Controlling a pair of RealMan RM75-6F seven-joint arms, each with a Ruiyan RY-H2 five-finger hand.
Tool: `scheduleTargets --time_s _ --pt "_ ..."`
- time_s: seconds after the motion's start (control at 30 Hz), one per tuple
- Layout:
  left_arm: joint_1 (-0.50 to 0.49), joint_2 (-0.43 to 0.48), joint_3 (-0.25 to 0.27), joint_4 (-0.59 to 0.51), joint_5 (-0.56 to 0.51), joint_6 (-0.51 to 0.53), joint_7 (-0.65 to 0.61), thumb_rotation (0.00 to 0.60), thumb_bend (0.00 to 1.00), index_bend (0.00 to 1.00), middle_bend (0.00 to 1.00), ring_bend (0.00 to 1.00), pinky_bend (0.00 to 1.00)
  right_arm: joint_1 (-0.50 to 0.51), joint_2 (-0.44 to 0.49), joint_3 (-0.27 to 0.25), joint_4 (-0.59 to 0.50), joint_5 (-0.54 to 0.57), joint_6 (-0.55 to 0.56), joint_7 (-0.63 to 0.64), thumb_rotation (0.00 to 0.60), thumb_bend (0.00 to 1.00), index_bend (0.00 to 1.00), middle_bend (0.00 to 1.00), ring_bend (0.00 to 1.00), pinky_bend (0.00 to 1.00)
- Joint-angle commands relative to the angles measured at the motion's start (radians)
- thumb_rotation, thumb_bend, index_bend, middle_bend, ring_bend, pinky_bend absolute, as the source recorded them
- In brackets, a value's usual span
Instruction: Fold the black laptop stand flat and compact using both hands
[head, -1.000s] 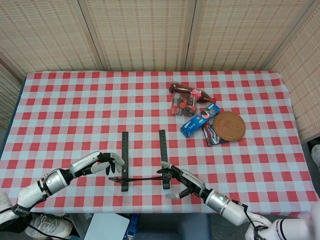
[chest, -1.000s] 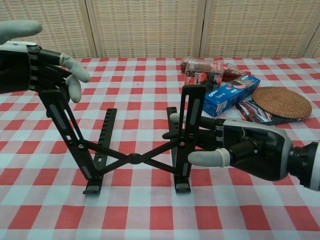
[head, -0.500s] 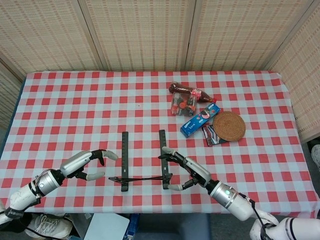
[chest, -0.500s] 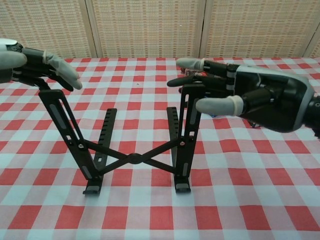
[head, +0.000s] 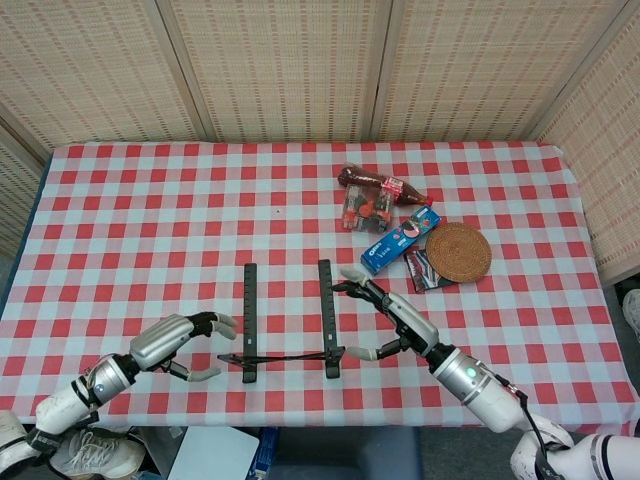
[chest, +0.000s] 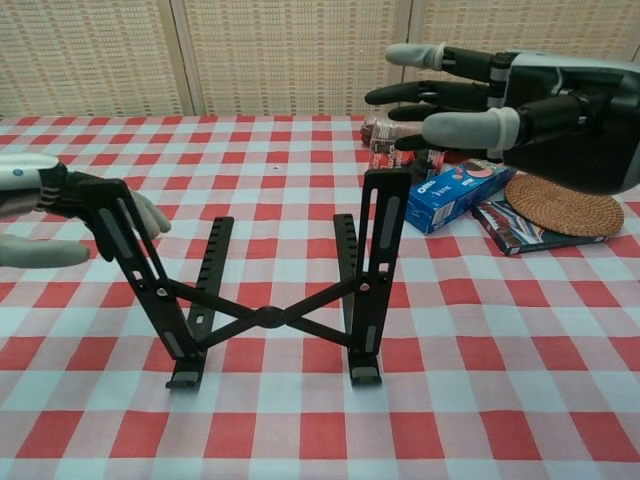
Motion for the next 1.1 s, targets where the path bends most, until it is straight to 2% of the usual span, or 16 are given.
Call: scheduleTargets --time_s 0.03,0.4,0.5,0.67,1.1 --pt "0.015 -0.062 -0.018 0.003 -0.038 -0.041 0.091 0.337 0.23 0.31 0.2 0.18 0.34 -0.004 -0.003 -0.002 0.006 0.002 -0.004 -0.001 0.6 0.15 0.03 0.15 0.03 0.07" --pt "0.045 -0.183 -0.063 0.036 -0.11 -0.076 0.285 0.357 0.23 0.38 0.2 0.18 0.34 -0.021 -0.001 -0.007 0.024 -0.008 -0.004 0.016 0.6 0.14 0.03 0.15 0.03 0.07" --pt "0.053 -0.208 -0.068 0.056 -0.12 -0.079 0.324 0.389 0.23 0.39 0.2 0.18 0.34 -0.025 -0.003 -0.009 0.028 -0.013 -0.004 0.023 0.6 0.14 0.03 0.15 0.03 0.07" --pt "0.073 -0.255 -0.077 0.105 -0.122 -0.056 0.375 0.504 0.24 0.41 0.2 0.19 0.34 -0.028 -0.007 -0.009 0.038 -0.018 -0.004 0.03 0.6 0.14 0.03 0.15 0.03 0.07" --pt "0.083 -0.297 -0.089 0.148 -0.119 -0.039 0.385 0.6 0.25 0.46 0.21 0.2 0.34 -0.035 -0.006 -0.007 0.044 -0.022 -0.002 0.04 0.6 0.14 0.03 0.15 0.03 0.07"
